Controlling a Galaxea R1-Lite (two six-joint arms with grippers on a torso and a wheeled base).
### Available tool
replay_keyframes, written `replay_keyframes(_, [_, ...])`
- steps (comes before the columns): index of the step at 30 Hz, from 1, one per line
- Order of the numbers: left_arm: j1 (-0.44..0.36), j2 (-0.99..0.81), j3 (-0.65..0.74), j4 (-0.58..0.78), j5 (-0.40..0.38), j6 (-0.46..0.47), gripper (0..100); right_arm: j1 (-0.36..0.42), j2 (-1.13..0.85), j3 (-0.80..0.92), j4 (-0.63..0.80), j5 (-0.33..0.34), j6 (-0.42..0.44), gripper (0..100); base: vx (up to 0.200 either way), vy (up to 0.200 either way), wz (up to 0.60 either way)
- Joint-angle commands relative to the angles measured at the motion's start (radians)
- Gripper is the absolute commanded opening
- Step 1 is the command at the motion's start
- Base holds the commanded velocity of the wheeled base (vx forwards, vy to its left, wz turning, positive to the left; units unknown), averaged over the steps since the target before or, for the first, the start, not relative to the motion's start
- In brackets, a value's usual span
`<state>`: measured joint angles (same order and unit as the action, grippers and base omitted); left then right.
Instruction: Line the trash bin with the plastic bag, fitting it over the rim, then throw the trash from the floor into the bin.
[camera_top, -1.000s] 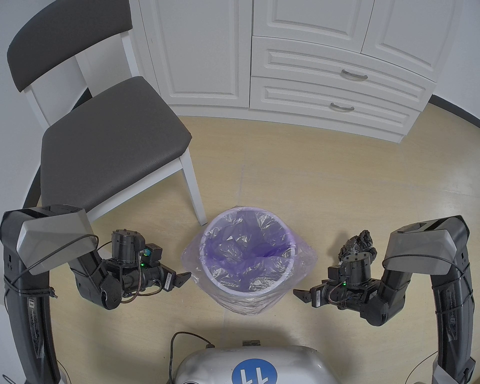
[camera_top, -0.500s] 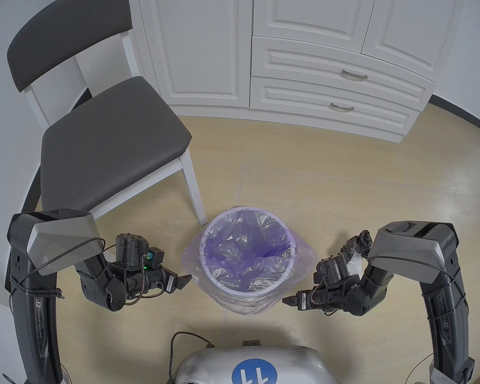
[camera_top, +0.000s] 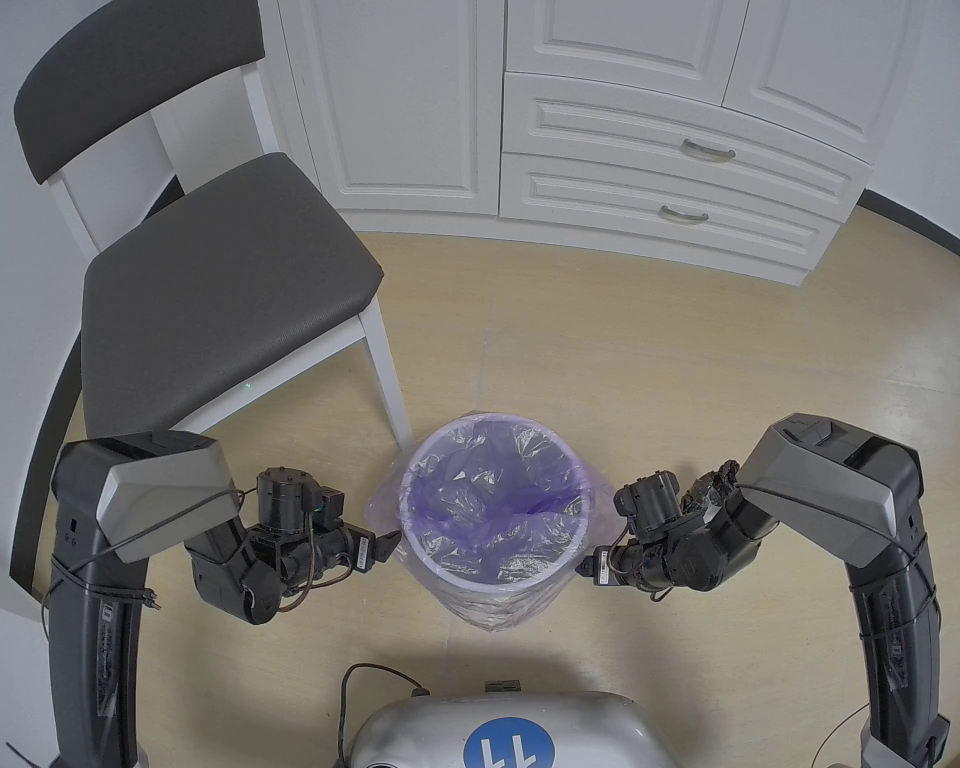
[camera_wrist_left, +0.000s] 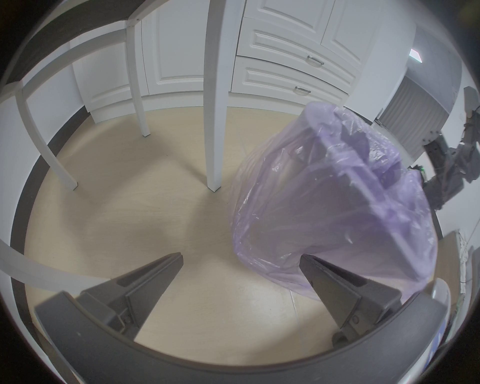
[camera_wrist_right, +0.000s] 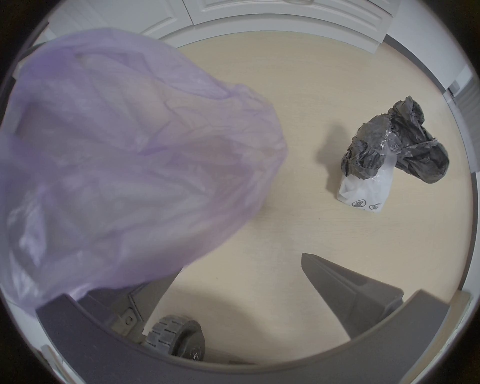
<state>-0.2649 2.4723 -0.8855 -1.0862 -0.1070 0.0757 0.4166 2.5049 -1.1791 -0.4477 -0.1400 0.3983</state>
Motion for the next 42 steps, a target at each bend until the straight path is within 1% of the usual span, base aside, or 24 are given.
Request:
replay_keyframes(1, [-0.047,0.148,-0.139,0.009,0.053,-0.034,100,0.002,-0.17,0.173,-0.086,0.002,-0.088,100,0.0,0.0,0.0])
replay_keyframes(5, [-0.063,0.131,-0.19,0.161,0.075,-0.002,100,-0.007,-0.258,0.308,-0.223,0.025,-0.205,100,0.0,0.0,0.0])
replay_keyframes(6, [-0.063,0.131,-0.19,0.161,0.075,-0.002,100,-0.007,-0.258,0.308,-0.223,0.025,-0.205,100,0.0,0.0,0.0])
replay_keyframes(7, [-0.063,0.119,-0.194,0.213,0.115,0.03,100,-0.01,-0.288,0.358,-0.284,0.026,-0.259,100,0.0,0.0,0.0])
replay_keyframes(10, [-0.065,0.108,-0.173,0.216,0.175,0.044,100,-0.016,-0.344,0.431,-0.347,0.026,-0.322,100,0.0,0.0,0.0])
replay_keyframes(13, [-0.066,0.105,-0.158,0.213,0.185,0.042,100,-0.019,-0.367,0.454,-0.362,0.026,-0.342,100,0.0,0.0,0.0])
replay_keyframes(14, [-0.077,0.063,-0.084,0.166,0.193,0.022,100,-0.03,-0.463,0.53,-0.402,0.028,-0.408,100,0.0,0.0,0.0])
replay_keyframes(15, [-0.08,0.053,-0.066,0.149,0.193,0.012,100,-0.033,-0.483,0.543,-0.411,0.028,-0.417,100,0.0,0.0,0.0])
replay_keyframes(19, [-0.137,-0.044,0.079,-0.024,0.194,-0.117,100,-0.053,-0.595,0.624,-0.45,0.03,-0.45,100,0.0,0.0,0.0])
replay_keyframes(20, [-0.143,-0.055,0.096,-0.037,0.194,-0.125,100,-0.056,-0.607,0.632,-0.451,0.031,-0.454,100,0.0,0.0,0.0])
replay_keyframes(21, [-0.163,-0.098,0.158,-0.075,0.196,-0.137,100,-0.073,-0.646,0.656,-0.454,0.046,-0.464,100,0.0,0.0,0.0])
replay_keyframes(22, [-0.171,-0.121,0.191,-0.084,0.198,-0.139,100,-0.084,-0.661,0.667,-0.454,0.056,-0.47,100,0.0,0.0,0.0])
replay_keyframes(24, [-0.172,-0.127,0.197,-0.086,0.198,-0.137,100,-0.085,-0.664,0.668,-0.454,0.059,-0.472,100,0.0,0.0,0.0])
replay_keyframes(25, [-0.2,-0.237,0.303,-0.083,0.199,-0.137,100,-0.122,-0.719,0.691,-0.456,0.094,-0.493,100,0.0,0.0,0.0])
replay_keyframes(27, [-0.215,-0.326,0.361,-0.07,0.207,-0.133,100,-0.145,-0.75,0.696,-0.454,0.105,-0.496,100,0.0,0.0,0.0])
replay_keyframes(30, [-0.234,-0.415,0.41,-0.018,0.219,-0.129,100,-0.162,-0.776,0.702,-0.454,0.112,-0.501,100,0.0,0.0,0.0])
replay_keyframes(32, [-0.234,-0.415,0.41,-0.018,0.219,-0.129,100,-0.162,-0.776,0.702,-0.454,0.112,-0.501,100,0.0,0.0,0.0])
replay_keyframes(33, [-0.24,-0.5,0.428,0.086,0.244,-0.129,100,-0.148,-0.775,0.733,-0.454,0.115,-0.504,100,0.0,0.0,0.0])
replay_keyframes(34, [-0.238,-0.513,0.428,0.106,0.25,-0.129,100,-0.139,-0.768,0.745,-0.454,0.114,-0.507,100,0.0,0.0,0.0])
replay_keyframes(35, [-0.234,-0.523,0.427,0.121,0.254,-0.129,100,-0.11,-0.762,0.76,-0.454,0.115,-0.521,100,0.0,0.0,0.0])
replay_keyframes(36, [-0.232,-0.526,0.427,0.126,0.256,-0.129,100,-0.096,-0.758,0.767,-0.454,0.115,-0.527,100,0.0,0.0,0.0])
replay_keyframes(37, [-0.229,-0.538,0.427,0.127,0.257,-0.128,100,-0.05,-0.732,0.788,-0.456,0.114,-0.549,100,0.0,0.0,0.0])
replay_keyframes(39, [-0.228,-0.552,0.427,0.129,0.259,-0.126,100,-0.007,-0.683,0.806,-0.457,0.106,-0.569,100,0.0,0.0,0.0])
replay_keyframes(42, [-0.211,-0.566,0.427,0.127,0.259,-0.105,100,0.03,-0.6,0.82,-0.496,0.105,-0.613,100,0.0,0.0,0.0])
